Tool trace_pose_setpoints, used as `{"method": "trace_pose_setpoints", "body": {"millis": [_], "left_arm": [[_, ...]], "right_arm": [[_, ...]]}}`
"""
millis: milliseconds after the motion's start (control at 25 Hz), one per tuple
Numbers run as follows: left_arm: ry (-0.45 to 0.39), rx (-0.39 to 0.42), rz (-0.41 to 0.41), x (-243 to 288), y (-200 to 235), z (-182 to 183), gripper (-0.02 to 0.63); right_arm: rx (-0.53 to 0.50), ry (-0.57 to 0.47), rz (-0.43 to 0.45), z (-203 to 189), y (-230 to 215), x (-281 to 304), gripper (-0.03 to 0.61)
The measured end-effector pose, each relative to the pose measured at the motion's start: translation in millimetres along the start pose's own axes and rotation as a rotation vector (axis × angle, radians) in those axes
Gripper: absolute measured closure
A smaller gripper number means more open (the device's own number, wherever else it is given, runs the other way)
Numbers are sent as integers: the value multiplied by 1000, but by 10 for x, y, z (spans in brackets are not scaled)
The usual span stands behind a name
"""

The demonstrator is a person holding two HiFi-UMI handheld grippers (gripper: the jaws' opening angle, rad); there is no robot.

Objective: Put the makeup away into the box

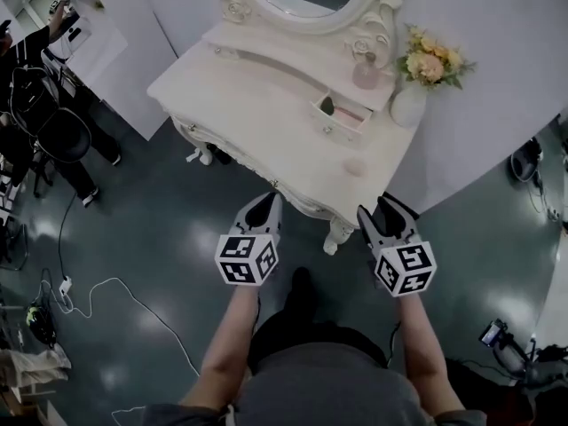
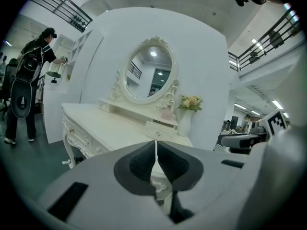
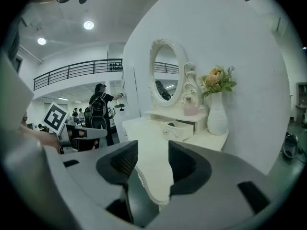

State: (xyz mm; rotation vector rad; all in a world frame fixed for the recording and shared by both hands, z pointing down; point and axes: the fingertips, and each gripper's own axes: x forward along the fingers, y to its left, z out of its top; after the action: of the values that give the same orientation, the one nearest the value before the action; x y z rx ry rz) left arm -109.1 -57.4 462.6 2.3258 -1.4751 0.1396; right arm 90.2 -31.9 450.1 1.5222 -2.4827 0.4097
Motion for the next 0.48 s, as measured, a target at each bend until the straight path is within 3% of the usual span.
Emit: {"method": "trace_pose_setpoints", "body": {"millis": [480], "left_arm": [[28, 0, -62, 596, 397, 222, 597]], "right_arm": [[-42, 53, -81, 125, -295, 565, 354]]}}
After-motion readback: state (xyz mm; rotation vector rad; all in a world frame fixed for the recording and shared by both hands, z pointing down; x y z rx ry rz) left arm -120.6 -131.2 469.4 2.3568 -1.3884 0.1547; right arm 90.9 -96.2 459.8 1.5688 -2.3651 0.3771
